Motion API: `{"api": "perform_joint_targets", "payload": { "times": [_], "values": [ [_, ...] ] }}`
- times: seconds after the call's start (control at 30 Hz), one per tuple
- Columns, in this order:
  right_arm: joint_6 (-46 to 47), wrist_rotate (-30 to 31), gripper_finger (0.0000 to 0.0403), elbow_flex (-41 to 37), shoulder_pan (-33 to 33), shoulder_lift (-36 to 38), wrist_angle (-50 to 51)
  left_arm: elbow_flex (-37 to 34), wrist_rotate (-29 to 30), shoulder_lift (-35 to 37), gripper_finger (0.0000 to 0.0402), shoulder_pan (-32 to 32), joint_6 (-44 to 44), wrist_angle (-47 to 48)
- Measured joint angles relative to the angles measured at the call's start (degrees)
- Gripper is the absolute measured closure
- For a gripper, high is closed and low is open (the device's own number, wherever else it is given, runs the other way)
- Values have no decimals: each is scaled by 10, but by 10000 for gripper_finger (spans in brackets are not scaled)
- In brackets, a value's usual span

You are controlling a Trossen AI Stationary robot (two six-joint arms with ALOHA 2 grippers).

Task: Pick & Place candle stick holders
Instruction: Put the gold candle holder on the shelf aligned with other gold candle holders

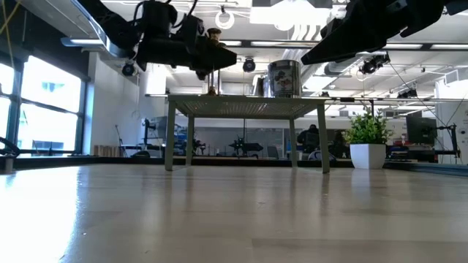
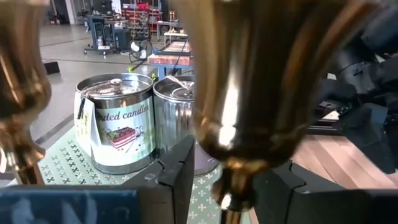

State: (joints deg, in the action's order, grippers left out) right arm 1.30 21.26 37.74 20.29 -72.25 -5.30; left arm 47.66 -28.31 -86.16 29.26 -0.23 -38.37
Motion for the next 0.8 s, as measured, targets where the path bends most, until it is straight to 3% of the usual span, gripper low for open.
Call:
{"api": "perform_joint_targets", "payload": {
  "times": [0.4, 0.8],
  "values": [
    [2, -7, 288, 0, 0, 0, 0, 0, 9, 42, 270, 0, 28, 82],
    [4, -6, 288, 0, 0, 0, 0, 0, 70, 88, 270, 0, 64, 173]
  ]
}}
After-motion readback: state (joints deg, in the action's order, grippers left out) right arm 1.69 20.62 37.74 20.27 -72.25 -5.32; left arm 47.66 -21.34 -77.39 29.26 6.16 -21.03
